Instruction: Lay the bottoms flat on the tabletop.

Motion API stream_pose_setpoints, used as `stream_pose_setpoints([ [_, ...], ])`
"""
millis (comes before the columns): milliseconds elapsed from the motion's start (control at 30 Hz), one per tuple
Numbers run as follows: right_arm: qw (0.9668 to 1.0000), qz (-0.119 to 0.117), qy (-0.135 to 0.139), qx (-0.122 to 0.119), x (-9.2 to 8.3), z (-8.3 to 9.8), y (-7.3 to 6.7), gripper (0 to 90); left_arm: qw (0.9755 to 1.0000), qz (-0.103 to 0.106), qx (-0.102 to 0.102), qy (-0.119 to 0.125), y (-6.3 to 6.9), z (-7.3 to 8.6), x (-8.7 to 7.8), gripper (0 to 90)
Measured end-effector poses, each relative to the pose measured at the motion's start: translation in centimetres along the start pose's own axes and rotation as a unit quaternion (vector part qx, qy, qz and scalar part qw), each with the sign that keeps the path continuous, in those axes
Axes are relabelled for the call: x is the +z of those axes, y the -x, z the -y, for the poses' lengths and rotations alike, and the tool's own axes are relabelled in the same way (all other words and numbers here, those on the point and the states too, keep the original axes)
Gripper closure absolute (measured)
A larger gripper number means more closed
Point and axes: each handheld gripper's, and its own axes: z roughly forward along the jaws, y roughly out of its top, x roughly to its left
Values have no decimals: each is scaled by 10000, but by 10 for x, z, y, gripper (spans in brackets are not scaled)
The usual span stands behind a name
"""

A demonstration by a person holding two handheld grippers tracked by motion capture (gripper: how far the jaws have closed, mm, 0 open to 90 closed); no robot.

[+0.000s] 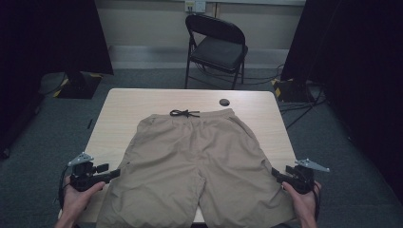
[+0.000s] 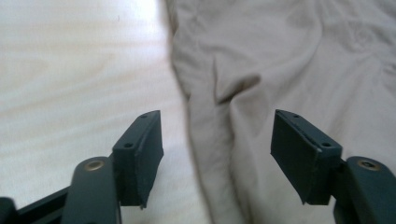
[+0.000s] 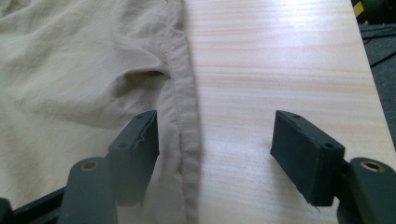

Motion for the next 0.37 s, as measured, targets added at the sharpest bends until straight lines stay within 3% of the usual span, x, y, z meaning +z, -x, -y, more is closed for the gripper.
stream_pose_setpoints([
  [100, 9999, -35, -92, -62, 2, 2, -2, 302, 9997, 39, 112, -215, 2, 2, 5, 312],
  [167, 9999, -82, -105, -53, 2, 1, -4, 299, 9998, 110, 21, -173, 1, 2, 5, 294],
  [367, 9998, -159, -121, -94, 3, 2, -5, 287, 9995, 144, 146, -234, 8, 4, 6, 258],
])
